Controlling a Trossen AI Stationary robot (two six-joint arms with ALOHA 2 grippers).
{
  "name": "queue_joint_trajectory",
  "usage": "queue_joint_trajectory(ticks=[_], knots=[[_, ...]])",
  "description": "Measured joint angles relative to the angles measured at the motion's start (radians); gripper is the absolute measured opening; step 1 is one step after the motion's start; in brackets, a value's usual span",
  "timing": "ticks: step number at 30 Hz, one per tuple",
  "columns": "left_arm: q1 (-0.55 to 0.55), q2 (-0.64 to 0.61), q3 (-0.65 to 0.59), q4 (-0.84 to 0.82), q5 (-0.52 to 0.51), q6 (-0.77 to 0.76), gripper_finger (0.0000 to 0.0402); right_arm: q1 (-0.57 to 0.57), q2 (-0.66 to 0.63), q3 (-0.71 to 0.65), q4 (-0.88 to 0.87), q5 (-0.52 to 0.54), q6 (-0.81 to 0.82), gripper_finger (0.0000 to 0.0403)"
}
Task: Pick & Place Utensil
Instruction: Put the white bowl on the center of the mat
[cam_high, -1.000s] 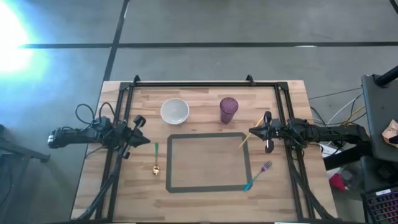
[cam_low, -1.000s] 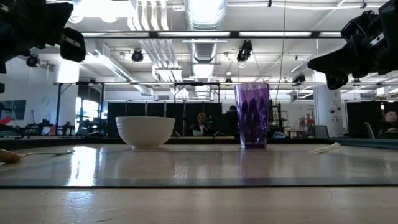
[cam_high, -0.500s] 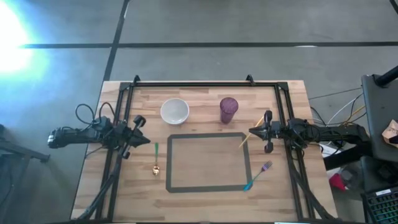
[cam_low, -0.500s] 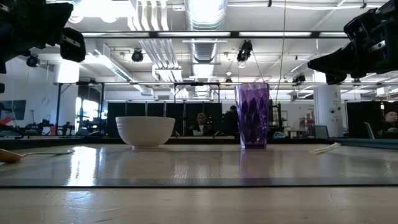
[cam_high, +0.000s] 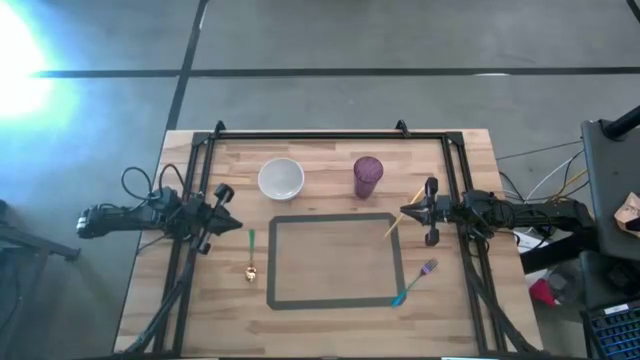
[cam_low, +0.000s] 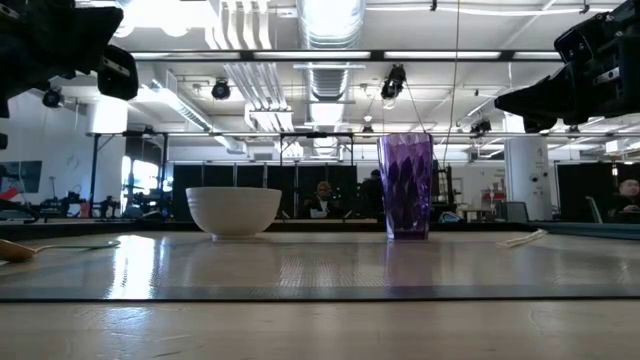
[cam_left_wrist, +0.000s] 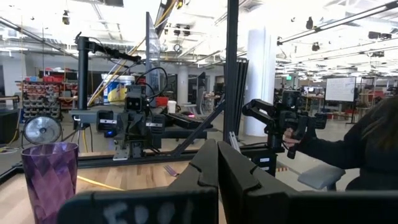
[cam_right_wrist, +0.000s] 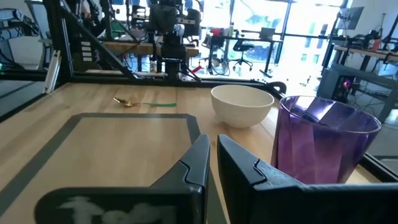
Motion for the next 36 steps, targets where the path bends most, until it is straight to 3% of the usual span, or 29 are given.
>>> queue_joint_trajectory(ticks=[5, 9, 15, 21, 26, 36], knots=[[0.0, 0.0, 0.0, 0.004, -0.004, -0.013, 0.0004, 0.0, 0.0, 0.0, 0.001, 0.0, 0.002, 0.0027], [0.0, 0.003, 0.0, 0.002, -0.056, -0.061, 0.0032, 0.0, 0.0, 0.0, 0.001, 0.0, 0.051, 0.0027], [0.0, 0.017, 0.0, 0.001, -0.227, -0.095, 0.0113, 0.0, 0.0, 0.0, 0.001, 0.0, 0.133, 0.0027], [0.0, 0.03, 0.001, 0.001, -0.491, -0.195, 0.0173, 0.0, 0.0, 0.0, 0.003, 0.0, 0.139, 0.0027], [0.0, 0.065, 0.022, -0.004, -0.671, -0.214, 0.018, 0.0, 0.0, 0.0, 0.004, 0.003, 0.139, 0.0027], [0.007, 0.21, 0.123, -0.039, -0.812, -0.241, 0.0179, 0.0, 0.0, 0.0, 0.003, 0.002, 0.156, 0.0027]])
